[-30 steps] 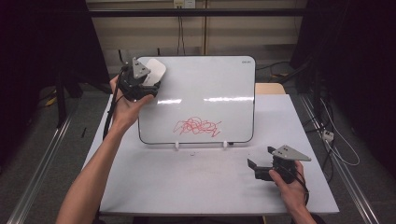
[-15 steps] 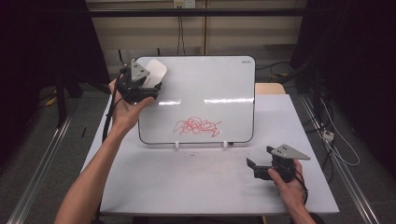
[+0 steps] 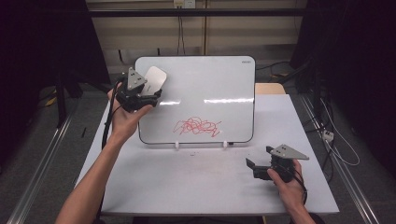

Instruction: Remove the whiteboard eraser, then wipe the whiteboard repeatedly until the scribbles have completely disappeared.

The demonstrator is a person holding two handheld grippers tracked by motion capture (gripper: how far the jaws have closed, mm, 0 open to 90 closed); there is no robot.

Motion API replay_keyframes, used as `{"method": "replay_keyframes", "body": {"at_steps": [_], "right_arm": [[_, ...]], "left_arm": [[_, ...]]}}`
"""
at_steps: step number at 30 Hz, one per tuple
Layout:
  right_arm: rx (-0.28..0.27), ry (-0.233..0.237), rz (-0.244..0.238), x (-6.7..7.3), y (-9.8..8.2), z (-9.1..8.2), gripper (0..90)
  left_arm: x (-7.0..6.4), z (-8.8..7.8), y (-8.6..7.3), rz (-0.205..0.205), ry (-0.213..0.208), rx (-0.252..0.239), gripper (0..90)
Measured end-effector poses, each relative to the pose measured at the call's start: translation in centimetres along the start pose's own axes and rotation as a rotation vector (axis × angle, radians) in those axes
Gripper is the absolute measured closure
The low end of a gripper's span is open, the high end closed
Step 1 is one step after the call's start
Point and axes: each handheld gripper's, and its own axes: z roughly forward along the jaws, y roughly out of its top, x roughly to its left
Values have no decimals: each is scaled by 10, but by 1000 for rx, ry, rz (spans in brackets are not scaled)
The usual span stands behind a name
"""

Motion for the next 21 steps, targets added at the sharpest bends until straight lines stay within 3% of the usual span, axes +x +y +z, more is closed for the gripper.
{"method": "replay_keyframes", "body": {"at_steps": [6,21], "right_arm": [[-2,3,-11,1,-1,-2,76],[-4,8,-7,1,0,-1,74]], "left_arm": [[0,-7,-10,-32,6,-8,310],[-18,-11,-20,12,-16,4,310]]}}
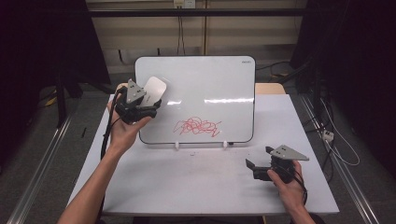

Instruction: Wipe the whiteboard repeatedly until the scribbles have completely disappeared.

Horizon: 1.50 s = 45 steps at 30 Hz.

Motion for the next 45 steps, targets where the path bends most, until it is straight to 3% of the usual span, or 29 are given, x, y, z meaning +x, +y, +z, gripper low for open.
{"method": "replay_keyframes", "body": {"at_steps": [10,19,25,37,45], "right_arm": [[8,-9,11,-1,0,2,74],[6,-6,0,0,0,1,74],[0,-11,6,-1,-1,-1,74],[4,-7,-2,0,-1,0,76],[3,-4,-2,1,0,0,76]], "left_arm": [[-11,2,-11,12,-27,21,310],[-29,5,-13,77,-49,36,310],[-40,14,-20,79,-71,44,310],[-53,26,-25,71,-72,68,310],[-64,35,-29,96,-80,104,310]]}}
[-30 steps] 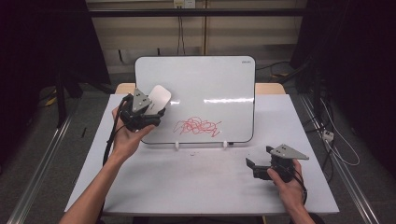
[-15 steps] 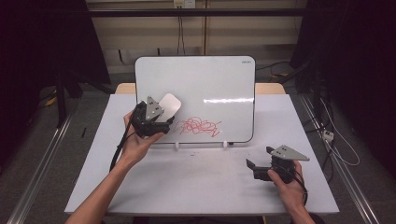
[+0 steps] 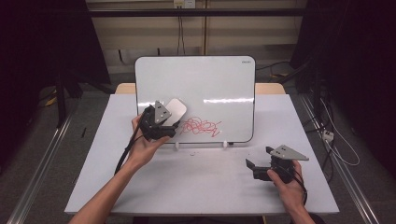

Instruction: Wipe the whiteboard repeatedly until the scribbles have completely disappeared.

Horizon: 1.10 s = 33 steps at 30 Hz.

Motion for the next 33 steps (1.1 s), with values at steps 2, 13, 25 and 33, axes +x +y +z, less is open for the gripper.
{"method": "replay_keyframes", "body": {"at_steps": [2,13,25,33], "right_arm": [[0,3,-6,1,0,0,76],[2,2,0,0,0,0,75],[-1,0,-7,0,0,0,79],[3,-7,-7,1,0,0,81]], "left_arm": [[-2,3,-1,2,4,0,310],[-5,9,-1,51,46,26,309],[-15,12,-2,108,82,53,304],[-22,16,-2,140,127,64,302]]}}
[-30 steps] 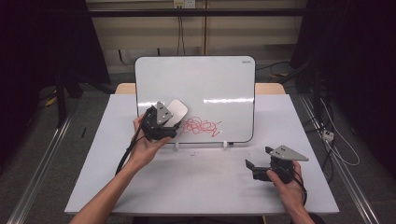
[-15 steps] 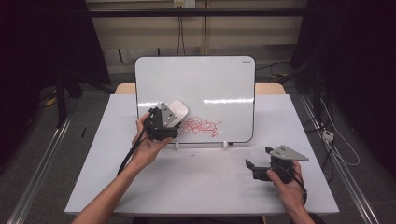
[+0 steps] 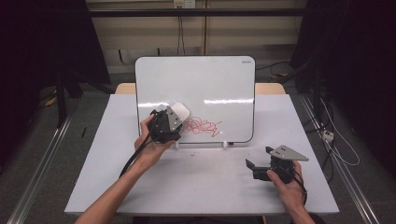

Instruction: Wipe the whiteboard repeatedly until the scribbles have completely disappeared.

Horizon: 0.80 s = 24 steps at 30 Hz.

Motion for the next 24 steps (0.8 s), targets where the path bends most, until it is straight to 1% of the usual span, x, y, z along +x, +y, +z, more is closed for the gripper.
{"method": "replay_keyframes", "body": {"at_steps": [1,3,9,11,12,14,17,19,21,22,23,24], "right_arm": [[0,0,0,0,0,0,81],[0,0,0,0,0,0,81],[3,2,-1,0,0,0,82],[1,3,-2,1,0,1,82],[1,4,-2,1,0,1,82],[2,3,-2,1,1,1,82],[1,4,-2,1,1,1,82],[1,5,-4,1,1,1,82],[1,5,-5,1,1,1,82],[1,5,-4,1,1,2,83],[-1,5,-4,1,1,2,83],[-1,6,-4,1,1,1,83]], "left_arm": [[0,0,0,5,-1,6,302],[0,0,0,1,0,10,302],[-3,1,1,-5,10,6,304],[-5,1,1,-2,6,8,305],[-6,1,1,7,4,12,305],[-8,2,1,-2,10,13,305],[-8,2,2,-2,7,16,305],[-9,2,2,4,10,11,305],[-12,2,3,7,11,21,305],[-14,3,3,12,10,14,305],[-15,3,4,14,11,21,305],[-16,3,4,14,11,17,305]]}}
